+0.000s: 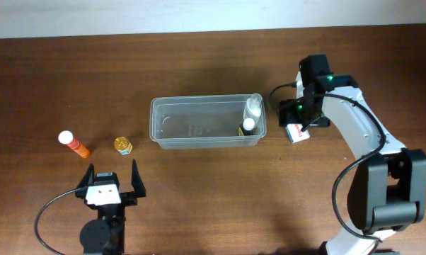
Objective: Pack container
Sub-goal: 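Lower the right gripper onto the white Panadol box and grasp it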
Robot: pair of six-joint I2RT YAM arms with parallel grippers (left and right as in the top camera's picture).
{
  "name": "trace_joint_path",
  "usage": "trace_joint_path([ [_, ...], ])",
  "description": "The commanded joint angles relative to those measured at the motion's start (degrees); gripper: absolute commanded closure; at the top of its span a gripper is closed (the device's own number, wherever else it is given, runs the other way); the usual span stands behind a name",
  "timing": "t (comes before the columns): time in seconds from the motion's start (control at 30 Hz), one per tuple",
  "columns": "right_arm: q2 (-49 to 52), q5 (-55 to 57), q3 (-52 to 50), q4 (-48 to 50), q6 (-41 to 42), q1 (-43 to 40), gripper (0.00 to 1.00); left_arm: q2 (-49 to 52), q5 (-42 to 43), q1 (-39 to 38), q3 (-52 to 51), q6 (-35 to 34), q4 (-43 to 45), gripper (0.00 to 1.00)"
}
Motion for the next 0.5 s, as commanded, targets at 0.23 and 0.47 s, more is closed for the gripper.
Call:
trace_joint_path([
  [0.23, 3.19, -1.84, -1.29, 6.03, -2.45, -0.44, 0.13, -0.33, 0.59, 0.35, -0.42, 1.09, 0.17, 0.01],
  [0.47, 6.78, -2.21, -1.29, 7.54, -3.98, -0.5, 0.13, -0.33, 0.59, 0.35, -0.42, 1.09, 0.17, 0.01],
])
